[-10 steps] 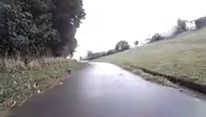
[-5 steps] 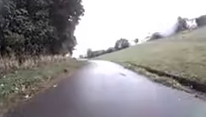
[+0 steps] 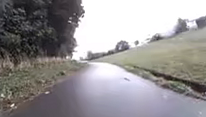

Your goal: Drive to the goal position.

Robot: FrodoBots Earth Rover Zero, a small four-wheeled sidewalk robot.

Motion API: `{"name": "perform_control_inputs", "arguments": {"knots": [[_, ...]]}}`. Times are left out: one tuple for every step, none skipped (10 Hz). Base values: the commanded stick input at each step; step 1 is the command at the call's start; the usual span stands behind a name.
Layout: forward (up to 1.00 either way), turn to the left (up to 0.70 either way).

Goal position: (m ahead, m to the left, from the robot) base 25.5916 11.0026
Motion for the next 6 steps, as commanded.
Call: {"name": "perform_control_inputs", "arguments": {"knots": [[0.7,0.07],[0.7,0.07],[0.7,0.08],[0.7,0.09],[0.7,0.09],[0.7,0.09]]}}
